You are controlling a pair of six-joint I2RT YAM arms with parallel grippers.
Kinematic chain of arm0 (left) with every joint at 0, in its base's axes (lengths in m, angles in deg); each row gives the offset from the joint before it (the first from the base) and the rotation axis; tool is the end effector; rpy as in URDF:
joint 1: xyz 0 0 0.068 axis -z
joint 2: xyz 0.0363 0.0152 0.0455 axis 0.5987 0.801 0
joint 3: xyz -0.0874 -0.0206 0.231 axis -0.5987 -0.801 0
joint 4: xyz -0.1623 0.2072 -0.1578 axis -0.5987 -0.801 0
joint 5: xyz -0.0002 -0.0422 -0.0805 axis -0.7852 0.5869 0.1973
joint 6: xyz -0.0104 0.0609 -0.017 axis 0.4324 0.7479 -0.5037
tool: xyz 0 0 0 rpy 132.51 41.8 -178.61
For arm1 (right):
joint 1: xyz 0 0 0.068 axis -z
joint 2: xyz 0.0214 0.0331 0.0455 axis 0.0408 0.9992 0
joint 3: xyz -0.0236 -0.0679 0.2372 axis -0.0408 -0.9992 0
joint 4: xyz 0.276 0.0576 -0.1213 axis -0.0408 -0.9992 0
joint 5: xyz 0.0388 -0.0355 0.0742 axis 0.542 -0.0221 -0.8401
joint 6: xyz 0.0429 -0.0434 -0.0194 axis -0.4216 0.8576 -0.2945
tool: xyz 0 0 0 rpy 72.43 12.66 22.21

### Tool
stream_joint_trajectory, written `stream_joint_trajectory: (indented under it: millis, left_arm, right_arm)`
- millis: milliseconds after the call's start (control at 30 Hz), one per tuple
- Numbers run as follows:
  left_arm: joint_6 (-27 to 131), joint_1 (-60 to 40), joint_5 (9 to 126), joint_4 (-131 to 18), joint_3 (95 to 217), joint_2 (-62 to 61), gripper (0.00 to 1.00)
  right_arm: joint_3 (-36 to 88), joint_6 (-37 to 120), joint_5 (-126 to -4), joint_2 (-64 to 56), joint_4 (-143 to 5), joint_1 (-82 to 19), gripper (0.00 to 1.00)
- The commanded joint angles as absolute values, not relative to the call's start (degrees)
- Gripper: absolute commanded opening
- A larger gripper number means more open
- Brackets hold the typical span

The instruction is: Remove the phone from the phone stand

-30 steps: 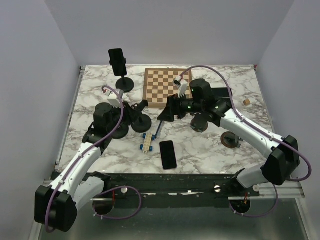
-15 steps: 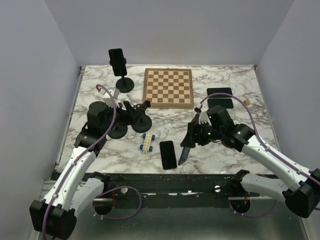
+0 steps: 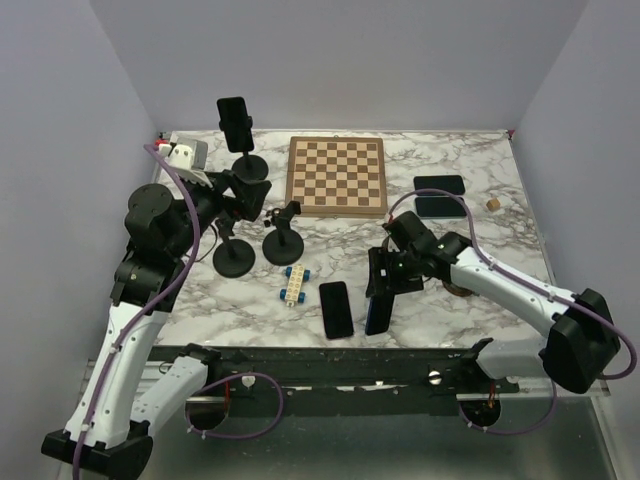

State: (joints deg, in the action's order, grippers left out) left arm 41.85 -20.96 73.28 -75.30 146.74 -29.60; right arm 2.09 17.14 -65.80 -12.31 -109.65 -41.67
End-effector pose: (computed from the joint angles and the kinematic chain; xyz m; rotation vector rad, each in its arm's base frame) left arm 0.2289 -0.0776 0.4263 0.1143 1.6175 -0.7061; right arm 0.2281 0.1968 0.1823 -0.2503 2.7684 0.5663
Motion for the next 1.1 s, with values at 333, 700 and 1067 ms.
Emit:
stream_joint_trajectory:
  millis: [333, 700, 1067]
  left_arm:
    - [50.1, -20.8, 66.2, -71.9, 136.3, -32.8, 0.91]
    - [50.3, -20.8, 64.3, -71.7, 135.5, -34.3, 0.91]
    - [50.6, -20.8, 63.7, -71.6, 135.1, -34.2, 0.91]
  right_arm:
    - [6.2, 12.6, -57.3, 0.2, -106.5, -45.1, 0.01]
    - [7.1, 9.6, -53.5, 5.6, -103.0, -46.1, 0.01]
    - [7.5, 8.9, -51.3, 9.6, -102.8, -47.9, 0.04]
